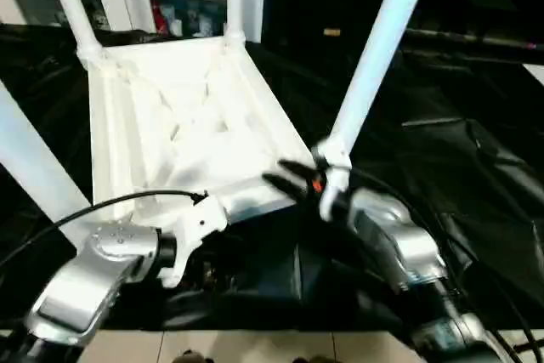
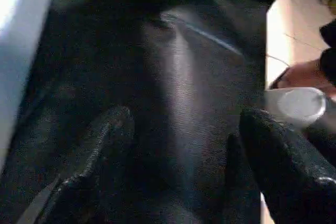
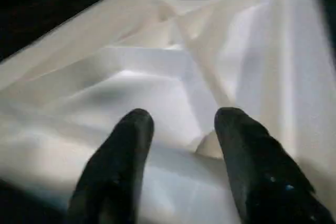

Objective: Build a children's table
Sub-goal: Rotate leg to tighten

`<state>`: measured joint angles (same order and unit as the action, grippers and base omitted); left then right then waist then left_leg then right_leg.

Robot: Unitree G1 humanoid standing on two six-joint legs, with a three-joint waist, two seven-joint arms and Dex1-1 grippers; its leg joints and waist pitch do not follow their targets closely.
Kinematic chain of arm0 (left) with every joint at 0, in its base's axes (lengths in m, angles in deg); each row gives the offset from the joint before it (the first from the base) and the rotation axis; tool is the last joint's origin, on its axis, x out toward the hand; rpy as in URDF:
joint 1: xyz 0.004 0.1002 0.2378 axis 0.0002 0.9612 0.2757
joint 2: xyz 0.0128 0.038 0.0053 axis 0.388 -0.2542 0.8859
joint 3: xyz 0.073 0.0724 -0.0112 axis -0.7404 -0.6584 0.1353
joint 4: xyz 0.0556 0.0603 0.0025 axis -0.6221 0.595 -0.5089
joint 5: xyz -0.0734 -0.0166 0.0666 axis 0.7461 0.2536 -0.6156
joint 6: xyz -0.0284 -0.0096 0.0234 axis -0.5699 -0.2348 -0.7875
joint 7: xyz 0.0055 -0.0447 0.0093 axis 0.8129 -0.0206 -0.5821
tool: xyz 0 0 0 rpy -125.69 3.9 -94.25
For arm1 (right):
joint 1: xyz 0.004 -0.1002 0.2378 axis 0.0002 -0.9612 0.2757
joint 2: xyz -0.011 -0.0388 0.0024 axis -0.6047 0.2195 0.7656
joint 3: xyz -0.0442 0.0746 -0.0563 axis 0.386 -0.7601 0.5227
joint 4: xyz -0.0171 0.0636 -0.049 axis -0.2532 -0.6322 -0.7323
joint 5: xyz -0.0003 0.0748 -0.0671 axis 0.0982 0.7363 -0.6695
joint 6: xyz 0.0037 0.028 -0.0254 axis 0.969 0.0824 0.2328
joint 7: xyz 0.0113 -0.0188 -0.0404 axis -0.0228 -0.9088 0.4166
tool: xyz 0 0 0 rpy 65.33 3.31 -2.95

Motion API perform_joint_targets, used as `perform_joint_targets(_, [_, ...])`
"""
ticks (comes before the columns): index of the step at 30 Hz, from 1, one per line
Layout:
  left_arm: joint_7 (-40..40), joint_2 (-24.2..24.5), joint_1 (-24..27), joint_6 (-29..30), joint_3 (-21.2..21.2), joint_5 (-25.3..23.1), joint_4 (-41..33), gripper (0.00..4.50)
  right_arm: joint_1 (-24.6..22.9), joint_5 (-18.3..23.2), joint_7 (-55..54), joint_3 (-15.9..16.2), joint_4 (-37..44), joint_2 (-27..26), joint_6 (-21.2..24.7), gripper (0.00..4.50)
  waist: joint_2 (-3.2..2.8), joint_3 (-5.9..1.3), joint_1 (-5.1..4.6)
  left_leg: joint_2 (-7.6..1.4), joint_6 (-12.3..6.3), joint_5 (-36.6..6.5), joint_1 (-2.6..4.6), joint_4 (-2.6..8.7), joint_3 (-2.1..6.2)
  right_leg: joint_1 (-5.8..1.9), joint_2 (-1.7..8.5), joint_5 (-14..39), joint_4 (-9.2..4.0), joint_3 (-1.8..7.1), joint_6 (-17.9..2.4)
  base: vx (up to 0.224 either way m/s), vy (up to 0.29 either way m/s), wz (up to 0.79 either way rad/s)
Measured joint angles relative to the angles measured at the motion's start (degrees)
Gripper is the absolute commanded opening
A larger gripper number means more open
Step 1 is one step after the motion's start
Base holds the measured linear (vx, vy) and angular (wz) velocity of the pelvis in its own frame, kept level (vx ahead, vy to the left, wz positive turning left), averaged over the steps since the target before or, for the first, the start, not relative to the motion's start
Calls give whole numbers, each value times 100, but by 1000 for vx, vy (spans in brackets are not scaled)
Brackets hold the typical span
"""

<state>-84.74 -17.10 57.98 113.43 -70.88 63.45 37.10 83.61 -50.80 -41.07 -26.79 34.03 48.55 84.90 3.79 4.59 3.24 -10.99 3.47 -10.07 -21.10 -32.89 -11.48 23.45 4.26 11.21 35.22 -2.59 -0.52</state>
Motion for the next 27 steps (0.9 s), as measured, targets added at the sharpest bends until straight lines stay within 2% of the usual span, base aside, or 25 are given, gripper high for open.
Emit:
perform_joint_targets(4, [-14,57,32,49,-31,26,-40,420,347,-100,-516,-195,-576,-46,-284,151,4,2,8,1,2,1,-1,0,-1,-1,0,-1,-1,1,1,0,0,0])
perform_joint_targets(8, [82,52,37,23,-31,24,-40,448,406,-167,-799,-359,-843,-18,-448,119,7,3,3,1,2,1,-2,0,-1,0,0,-1,2,1,2,0,0,0])
perform_joint_targets(15, [65,128,53,104,-34,220,-158,450,856,-374,-1622,-582,-1734,59,-842,66,15,7,11,2,7,5,-2,-1,-2,1,0,-3,6,3,4,0,0,0])
perform_joint_targets(21, [-4,251,95,117,-35,286,-225,450,1000,-412,-1627,-664,-2059,135,-1009,9,15,9,-1,0,8,5,-3,-1,-1,2,-2,-3,8,1,4,0,0,0])
perform_joint_targets(27, [-271,643,332,278,6,641,-483,450,1187,-430,-1679,-725,-2399,239,-1163,3,13,10,14,1,8,5,-4,-4,-1,2,-1,-3,10,3,4,0,0,0])
